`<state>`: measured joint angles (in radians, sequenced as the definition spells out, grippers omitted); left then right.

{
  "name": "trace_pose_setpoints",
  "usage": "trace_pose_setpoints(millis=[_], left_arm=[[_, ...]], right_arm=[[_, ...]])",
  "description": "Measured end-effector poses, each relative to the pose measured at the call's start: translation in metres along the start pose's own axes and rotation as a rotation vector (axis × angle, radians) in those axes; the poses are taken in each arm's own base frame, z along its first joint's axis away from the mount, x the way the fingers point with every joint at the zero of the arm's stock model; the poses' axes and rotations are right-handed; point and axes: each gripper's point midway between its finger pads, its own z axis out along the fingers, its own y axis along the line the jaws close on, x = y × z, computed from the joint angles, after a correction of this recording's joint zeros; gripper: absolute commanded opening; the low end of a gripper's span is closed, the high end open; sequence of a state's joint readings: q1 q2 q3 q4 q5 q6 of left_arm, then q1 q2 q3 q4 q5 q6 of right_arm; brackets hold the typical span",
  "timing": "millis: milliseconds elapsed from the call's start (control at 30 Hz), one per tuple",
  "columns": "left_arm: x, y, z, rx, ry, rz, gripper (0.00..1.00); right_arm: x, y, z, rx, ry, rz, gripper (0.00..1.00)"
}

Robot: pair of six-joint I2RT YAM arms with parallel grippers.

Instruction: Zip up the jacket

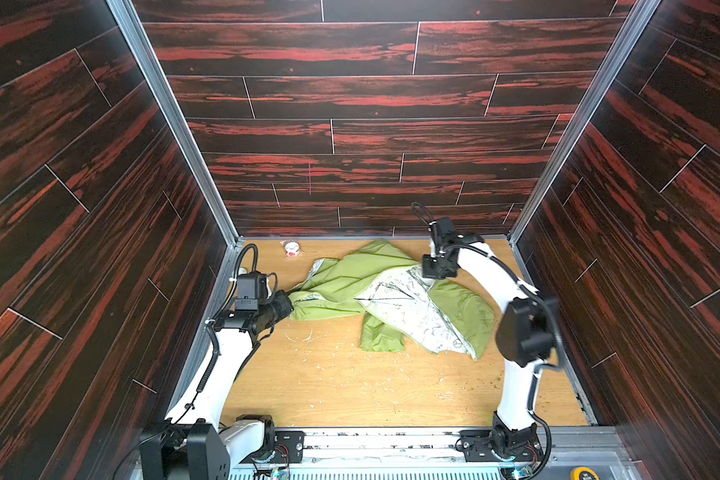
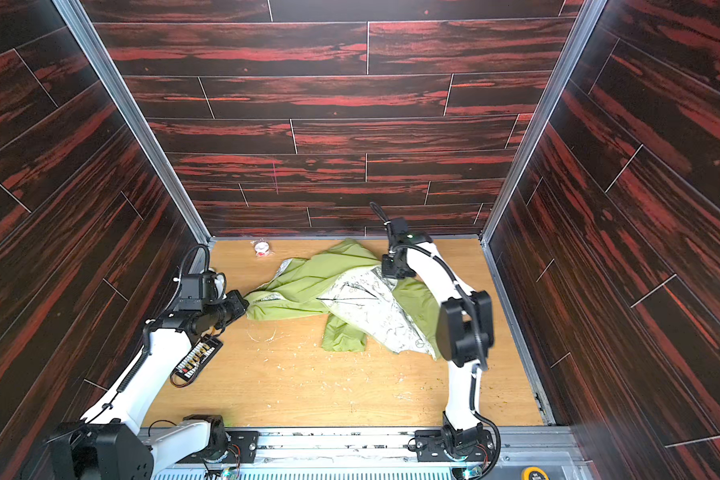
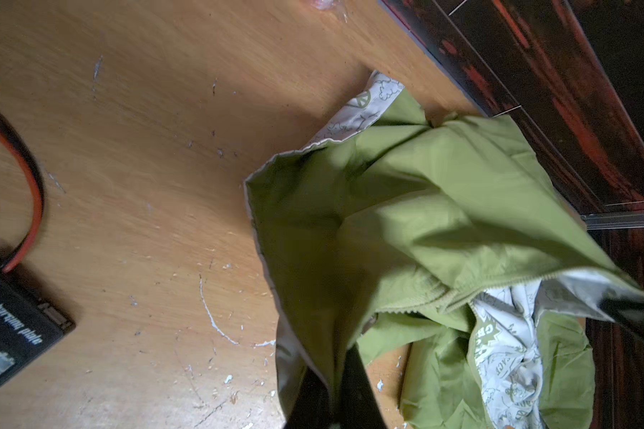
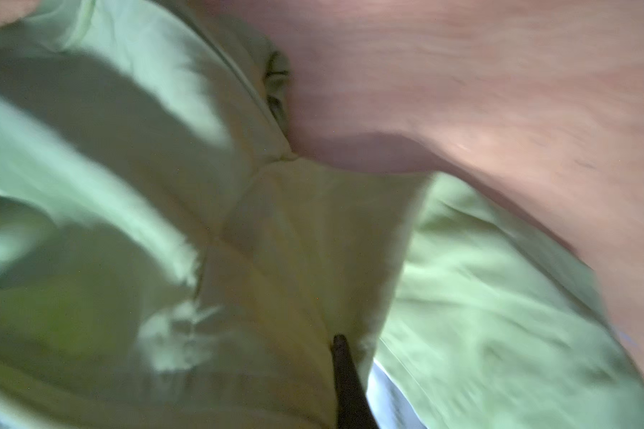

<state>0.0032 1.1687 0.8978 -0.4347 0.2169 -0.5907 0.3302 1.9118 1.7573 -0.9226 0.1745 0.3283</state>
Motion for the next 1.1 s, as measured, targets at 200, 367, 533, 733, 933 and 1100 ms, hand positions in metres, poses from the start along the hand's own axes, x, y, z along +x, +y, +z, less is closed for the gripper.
trace_pose_setpoints(millis=[200,367,533,733,933,1100], left_arm=[[-0.009,0.002,0.006,-0.012,-0.003,0.010,0.00],[-0.019,0.003,0.013,-0.027,-0.001,0.016,0.00],[-0.027,-0.004,0.018,-0.017,0.004,0.027,0.00],[-0.042,-0.005,0.030,-0.037,-0.001,0.024,0.00],[-0.053,-0.010,0.039,-0.025,0.004,0.021,0.00],[-0.051,-0.013,0.043,-0.005,0.022,0.017,0.00]], right_arm=[[0.059,-0.039,-0.051,0.053,-0.039,0.022,0.00],[0.123,-0.061,-0.036,0.099,0.064,0.054,0.00],[0.174,-0.061,-0.027,0.065,0.122,0.095,0.00],[0.201,-0.026,-0.043,-0.035,0.120,0.101,0.00],[0.257,0.020,-0.038,-0.146,0.223,0.082,0.22],[0.328,0.021,-0.005,-0.145,0.448,0.183,0.06]])
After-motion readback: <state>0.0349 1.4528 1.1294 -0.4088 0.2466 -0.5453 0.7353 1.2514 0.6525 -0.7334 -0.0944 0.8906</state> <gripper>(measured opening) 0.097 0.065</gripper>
